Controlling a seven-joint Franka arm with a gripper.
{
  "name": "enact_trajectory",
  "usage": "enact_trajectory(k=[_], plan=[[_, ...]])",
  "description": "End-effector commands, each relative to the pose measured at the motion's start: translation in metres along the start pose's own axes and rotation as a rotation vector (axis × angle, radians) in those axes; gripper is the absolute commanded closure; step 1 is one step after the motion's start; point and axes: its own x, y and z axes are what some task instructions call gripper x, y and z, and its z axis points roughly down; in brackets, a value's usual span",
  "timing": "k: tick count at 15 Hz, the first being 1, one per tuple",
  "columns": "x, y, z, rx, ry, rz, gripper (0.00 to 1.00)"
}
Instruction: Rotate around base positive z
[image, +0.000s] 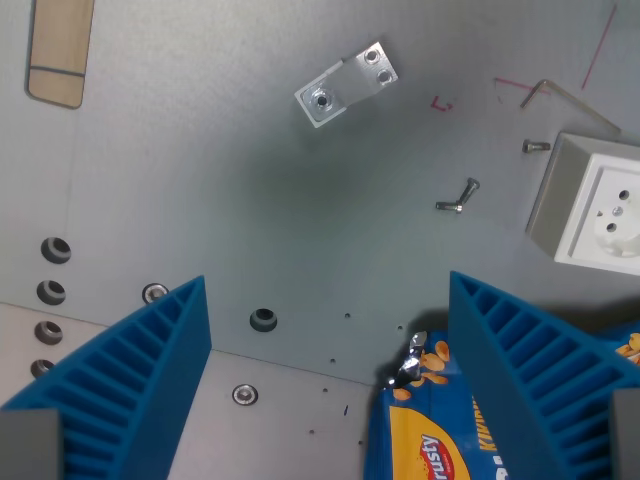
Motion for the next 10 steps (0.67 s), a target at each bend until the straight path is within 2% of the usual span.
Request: enact_trajectory(k=[1, 10], plan=[[0.0003, 0.0001, -0.0024, -0.002, 0.006, -0.013, 0.00], [0.0003, 0.0001, -0.0024, -0.004, 0.006, -0.133, 0.00]])
